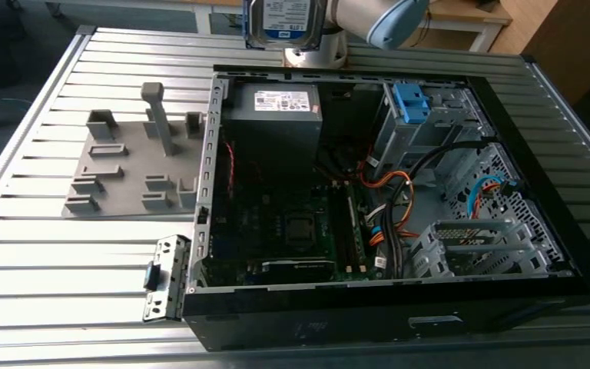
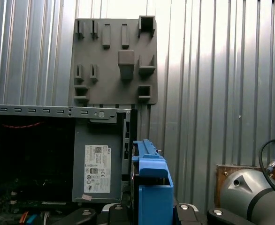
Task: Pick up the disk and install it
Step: 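Pick up the disk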
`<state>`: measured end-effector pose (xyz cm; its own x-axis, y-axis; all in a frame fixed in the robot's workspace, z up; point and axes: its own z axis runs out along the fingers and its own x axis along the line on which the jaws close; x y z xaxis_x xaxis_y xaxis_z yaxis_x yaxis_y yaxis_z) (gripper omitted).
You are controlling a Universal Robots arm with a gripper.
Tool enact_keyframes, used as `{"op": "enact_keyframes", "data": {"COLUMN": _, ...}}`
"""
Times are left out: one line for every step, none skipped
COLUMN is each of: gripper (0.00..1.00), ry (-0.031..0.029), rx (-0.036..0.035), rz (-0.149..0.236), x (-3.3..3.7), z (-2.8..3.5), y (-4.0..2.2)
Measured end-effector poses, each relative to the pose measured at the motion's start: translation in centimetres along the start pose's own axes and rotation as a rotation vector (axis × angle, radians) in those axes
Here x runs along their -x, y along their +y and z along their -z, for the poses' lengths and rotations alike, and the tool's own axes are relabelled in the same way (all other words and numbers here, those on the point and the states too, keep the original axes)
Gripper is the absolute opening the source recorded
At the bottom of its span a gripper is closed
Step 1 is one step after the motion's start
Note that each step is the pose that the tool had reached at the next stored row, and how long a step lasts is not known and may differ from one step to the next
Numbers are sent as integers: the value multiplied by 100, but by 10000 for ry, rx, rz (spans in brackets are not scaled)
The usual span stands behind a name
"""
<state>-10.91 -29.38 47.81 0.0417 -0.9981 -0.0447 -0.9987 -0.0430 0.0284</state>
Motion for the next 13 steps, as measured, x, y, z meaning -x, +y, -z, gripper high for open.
{"op": "enact_keyframes", "data": {"gripper": 36, "ry": 0, "rx": -1, "rz": -1, "x": -2, "z": 0, "y": -10}}
{"op": "enact_keyframes", "data": {"gripper": 36, "ry": 0, "rx": 0, "rz": -1, "x": -3, "z": 0, "y": -20}}
{"op": "enact_keyframes", "data": {"gripper": 36, "ry": 1, "rx": 0, "rz": -1, "x": -4, "z": 0, "y": -31}}
{"op": "enact_keyframes", "data": {"gripper": 36, "ry": 1, "rx": 0, "rz": -1, "x": -6, "z": 0, "y": -41}}
{"op": "enact_keyframes", "data": {"gripper": 36, "ry": 1, "rx": 0, "rz": -1, "x": -7, "z": 0, "y": -53}}
{"op": "enact_keyframes", "data": {"gripper": 36, "ry": 1, "rx": 1, "rz": -1, "x": -8, "z": 0, "y": -64}}
{"op": "enact_keyframes", "data": {"gripper": 36, "ry": 1, "rx": 0, "rz": -1, "x": -9, "z": 0, "y": -75}}
{"op": "enact_keyframes", "data": {"gripper": 36, "ry": 1, "rx": 0, "rz": 0, "x": -11, "z": 0, "y": -85}}
{"op": "enact_keyframes", "data": {"gripper": 36, "ry": 1, "rx": 0, "rz": 0, "x": -12, "z": 0, "y": -96}}
{"op": "enact_keyframes", "data": {"gripper": 36, "ry": 1, "rx": 0, "rz": 0, "x": -13, "z": 0, "y": -107}}
{"op": "enact_keyframes", "data": {"gripper": 36, "ry": 2, "rx": 0, "rz": -1, "x": -14, "z": 0, "y": -117}}
{"op": "enact_keyframes", "data": {"gripper": 36, "ry": 2, "rx": 0, "rz": -1, "x": -15, "z": 1, "y": -127}}
{"op": "enact_keyframes", "data": {"gripper": 36, "ry": 1, "rx": 0, "rz": -1, "x": -17, "z": 0, "y": -137}}
